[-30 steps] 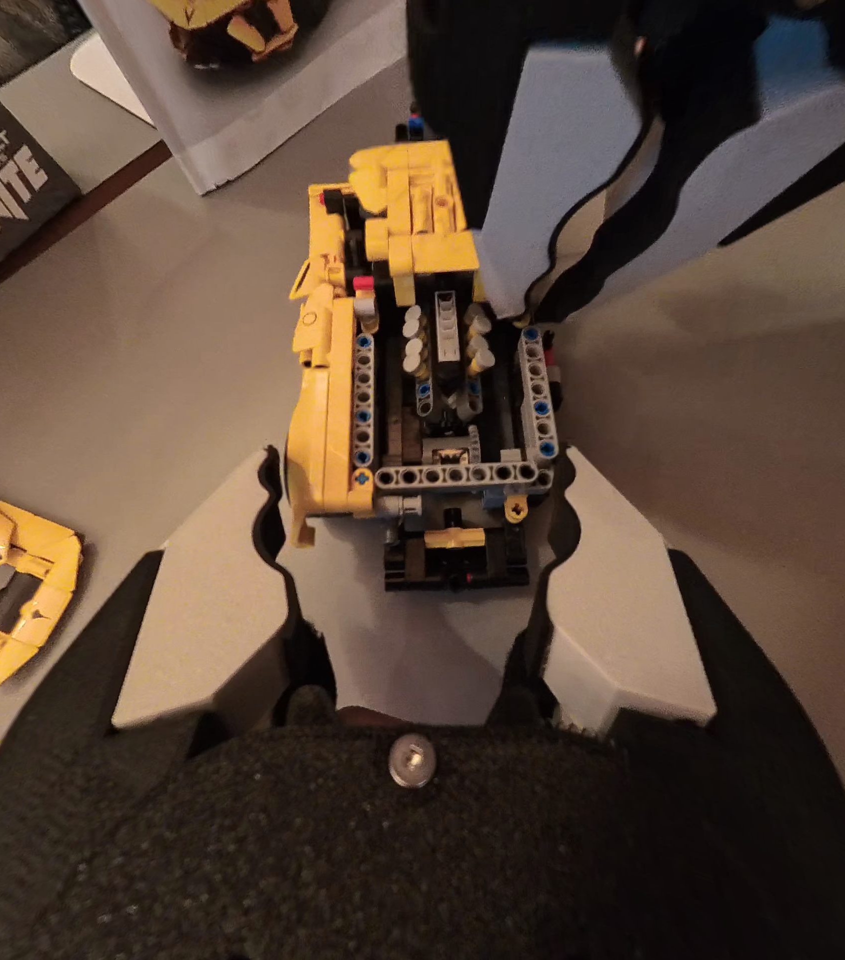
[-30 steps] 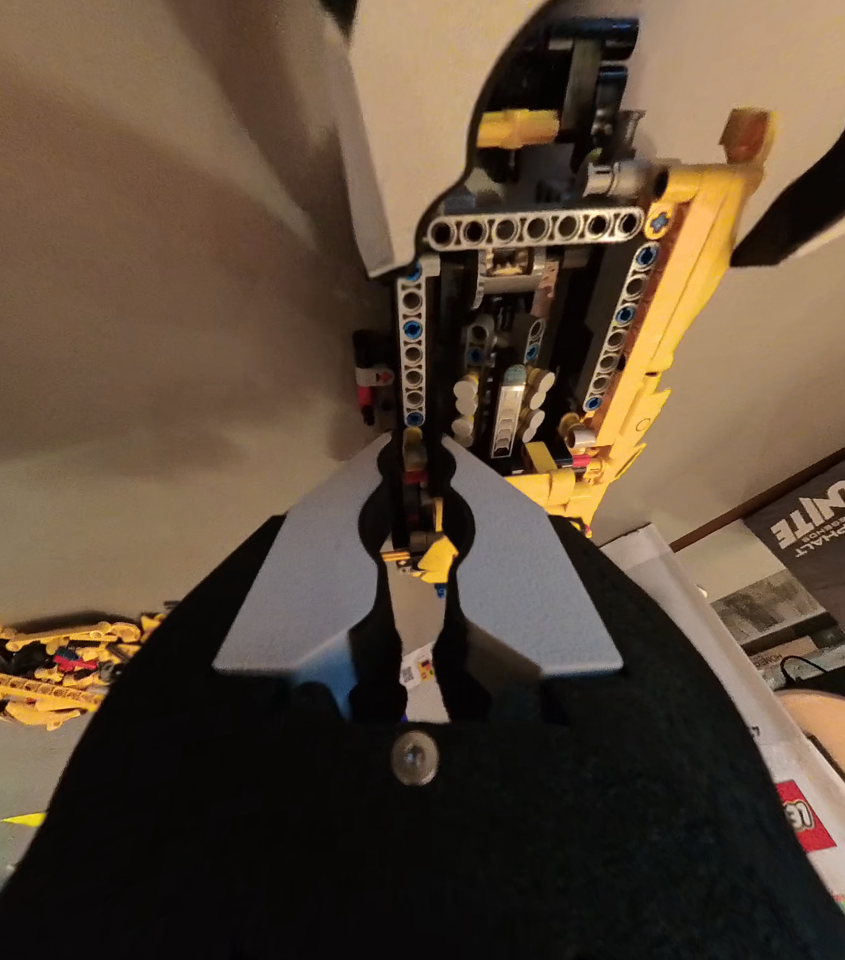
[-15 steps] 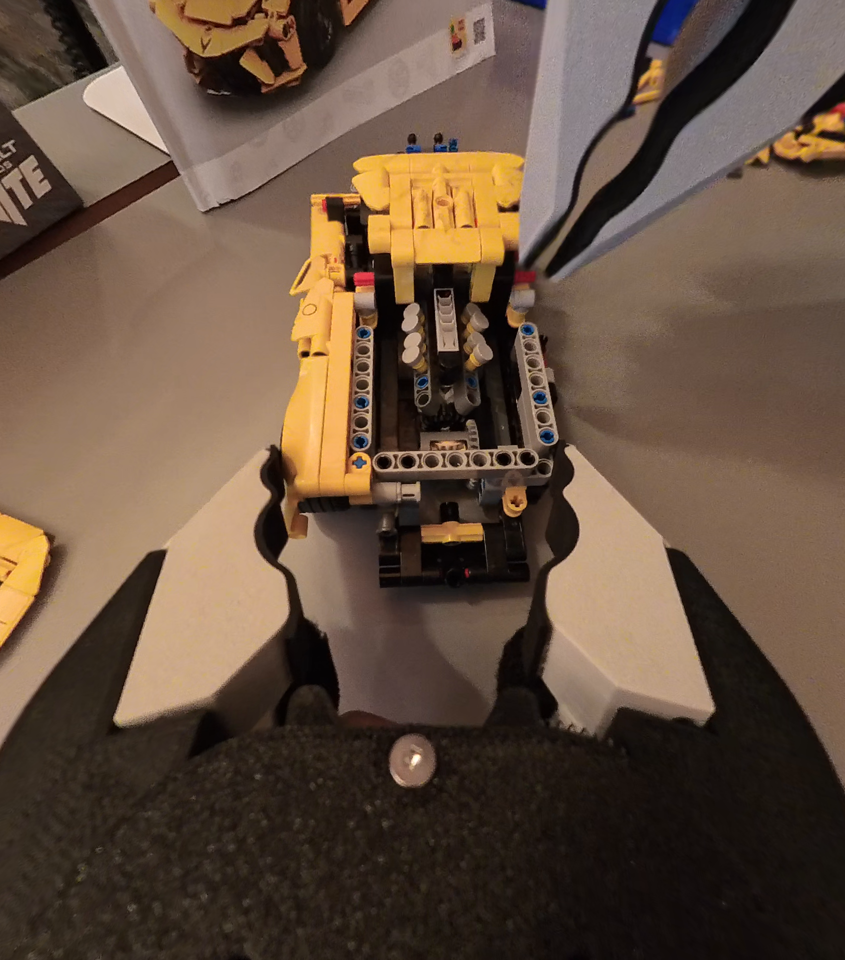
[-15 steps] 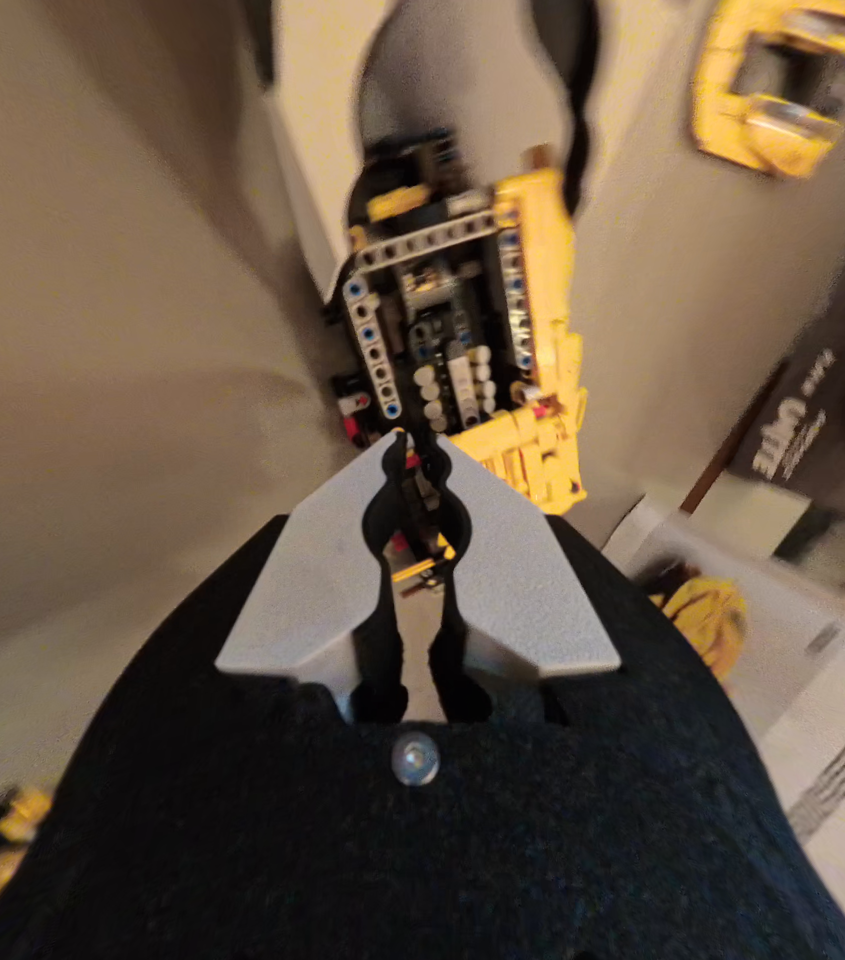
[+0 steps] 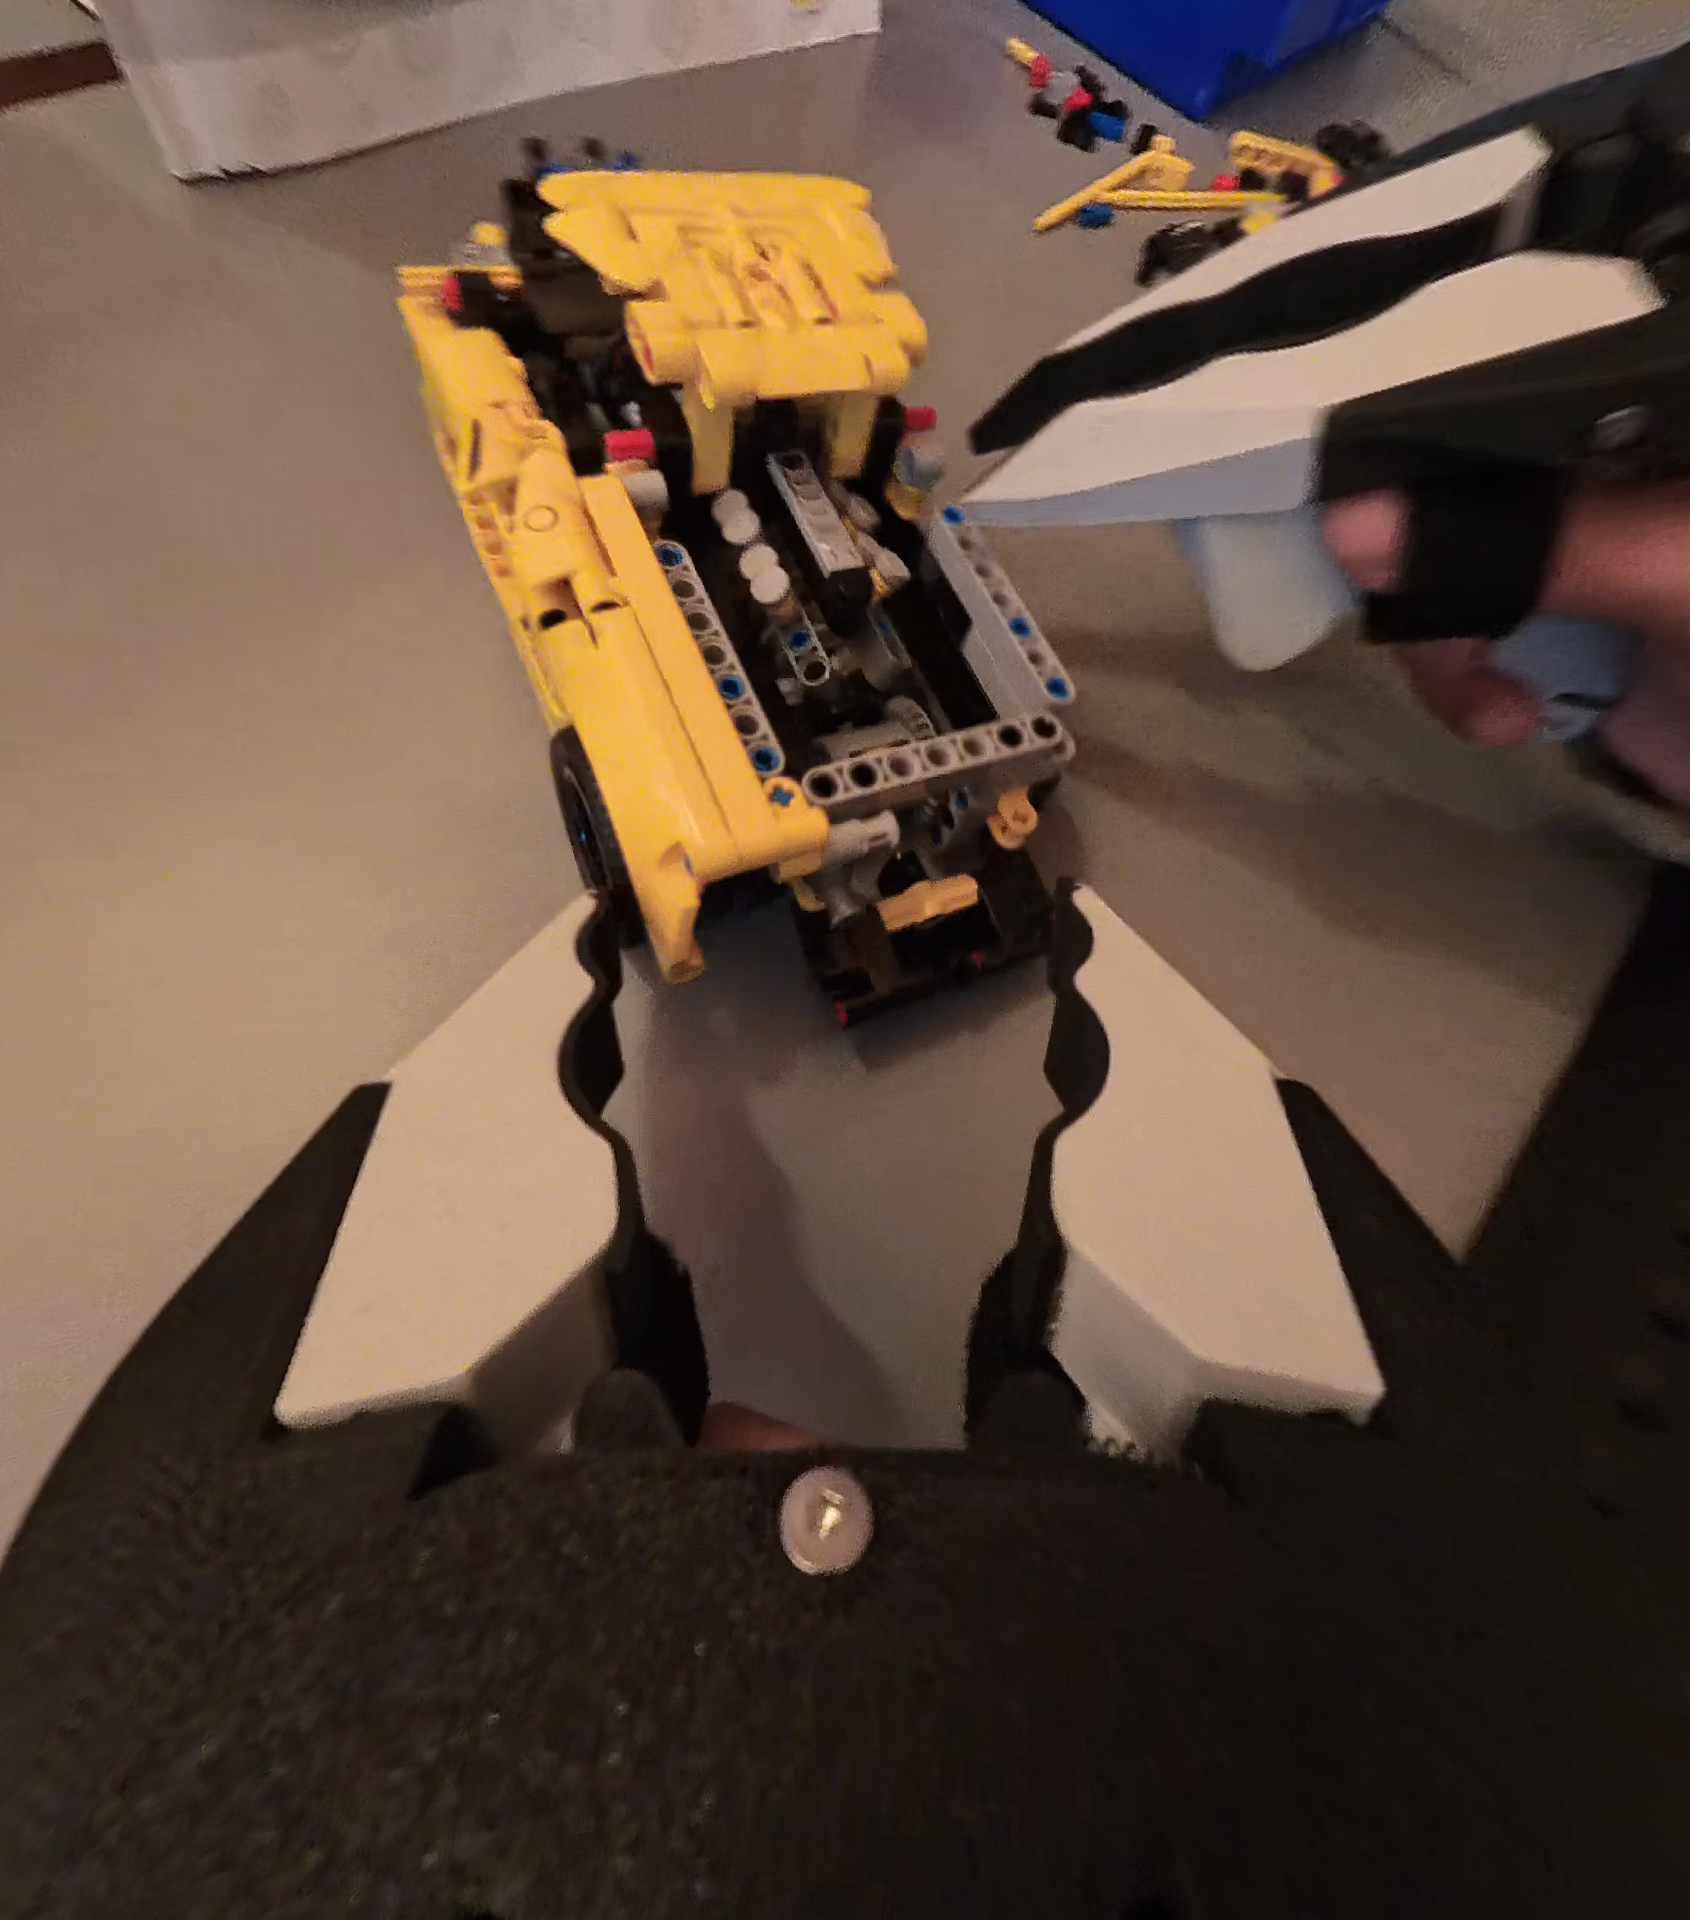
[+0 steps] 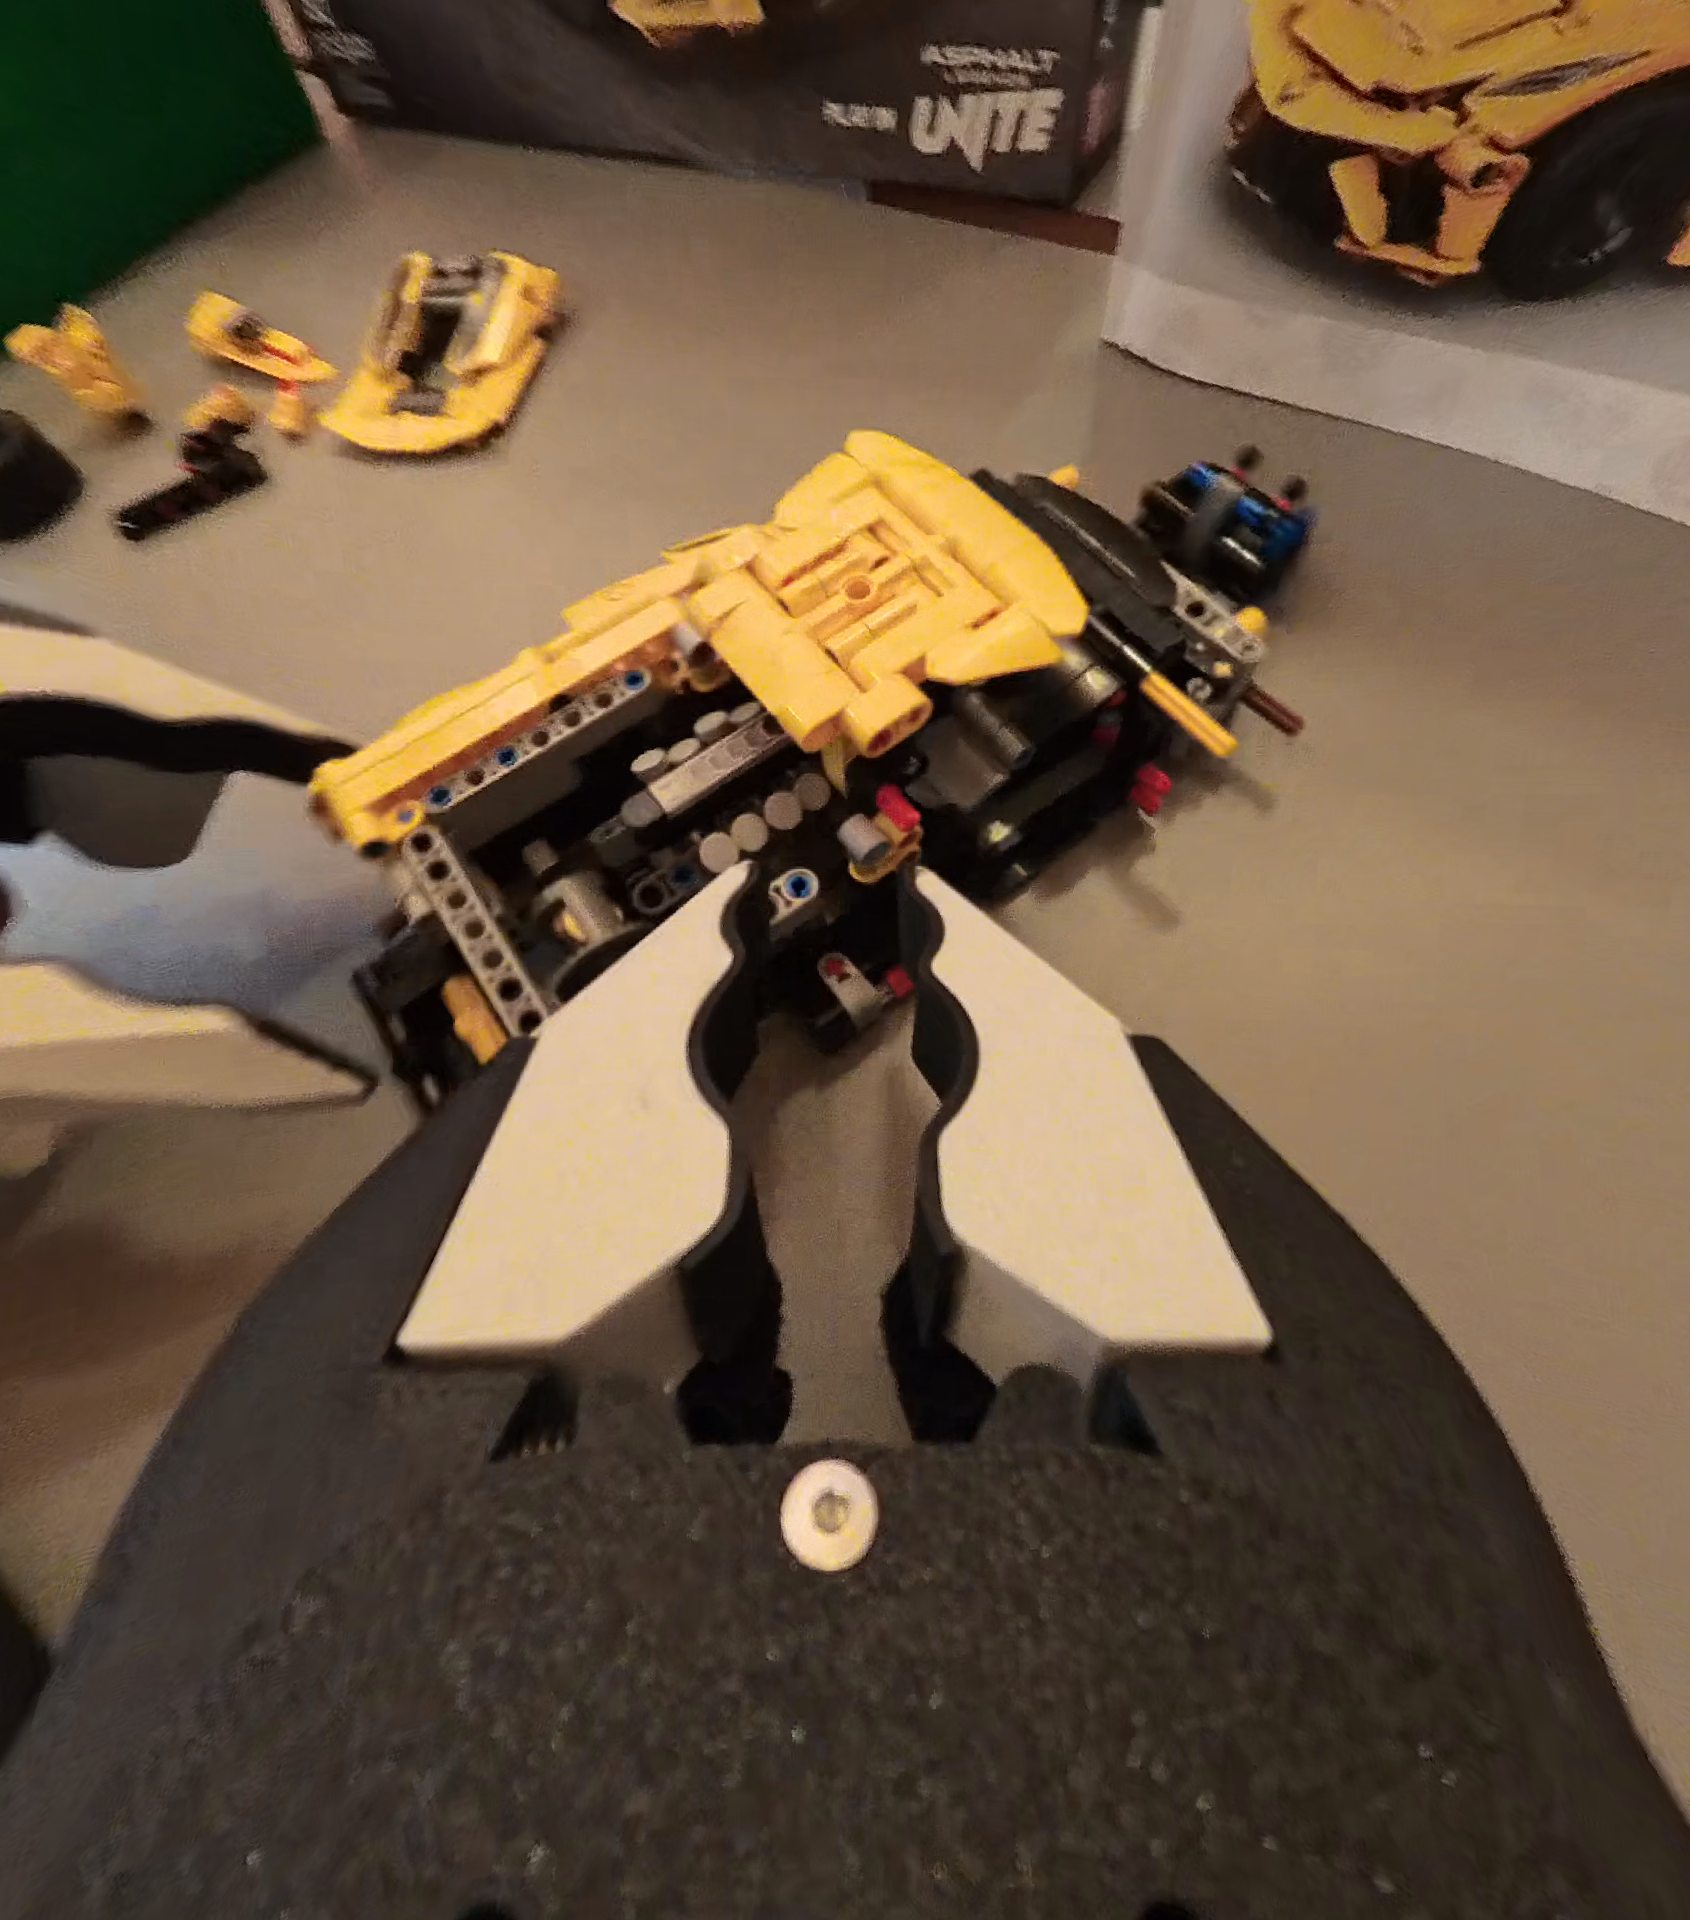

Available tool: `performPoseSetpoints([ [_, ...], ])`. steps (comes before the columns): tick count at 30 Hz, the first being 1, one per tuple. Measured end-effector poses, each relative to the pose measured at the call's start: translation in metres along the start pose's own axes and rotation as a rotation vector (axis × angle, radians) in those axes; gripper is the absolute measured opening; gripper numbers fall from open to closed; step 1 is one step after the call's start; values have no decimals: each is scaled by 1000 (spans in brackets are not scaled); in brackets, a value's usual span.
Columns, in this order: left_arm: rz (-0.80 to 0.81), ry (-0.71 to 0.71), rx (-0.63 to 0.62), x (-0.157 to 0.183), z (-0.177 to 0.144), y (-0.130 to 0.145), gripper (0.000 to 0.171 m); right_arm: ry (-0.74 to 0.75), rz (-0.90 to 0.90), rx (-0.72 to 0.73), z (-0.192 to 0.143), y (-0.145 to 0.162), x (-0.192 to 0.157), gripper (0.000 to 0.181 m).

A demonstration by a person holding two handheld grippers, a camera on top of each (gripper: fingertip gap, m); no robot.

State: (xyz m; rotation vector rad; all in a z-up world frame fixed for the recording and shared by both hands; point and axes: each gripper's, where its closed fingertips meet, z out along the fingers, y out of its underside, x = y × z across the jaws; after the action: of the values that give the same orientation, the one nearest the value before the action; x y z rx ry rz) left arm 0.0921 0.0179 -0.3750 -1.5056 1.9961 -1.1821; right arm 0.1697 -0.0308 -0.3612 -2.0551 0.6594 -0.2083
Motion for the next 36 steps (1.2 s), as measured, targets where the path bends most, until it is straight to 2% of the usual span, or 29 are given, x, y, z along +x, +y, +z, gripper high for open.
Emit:
performPoseSetpoints([
  [3,-15,78,-19,28,2,5,78,116,7,27,1,2,9,23],
  [6,11,142,-37,53,7,9,75,186,32,34,-5,3,24,7],
  [9,44,227,-72,65,8,14,75,187,67,57,-9,-2,32,13],
  [11,50,254,-49,55,1,4,74,163,92,42,-7,-2,31,14],
  [15,154,209,149,13,-14,-49,78,122,116,16,-4,-6,25,17],
  [17,238,197,216,2,-8,-73,80,154,101,-3,-2,-7,30,17],
  [19,302,199,194,-5,10,-82,80,137,119,-40,1,-5,28,16],
  [21,331,185,119,-12,32,-81,74,133,124,-68,2,-5,27,15],
  [23,335,180,15,-14,48,-68,52,126,121,-101,3,-6,23,15],
  [26,326,202,14,-5,57,-59,31,167,101,-123,6,-5,27,9],
  [36,260,162,77,-5,58,-58,31,159,146,-118,8,-2,28,7],
])
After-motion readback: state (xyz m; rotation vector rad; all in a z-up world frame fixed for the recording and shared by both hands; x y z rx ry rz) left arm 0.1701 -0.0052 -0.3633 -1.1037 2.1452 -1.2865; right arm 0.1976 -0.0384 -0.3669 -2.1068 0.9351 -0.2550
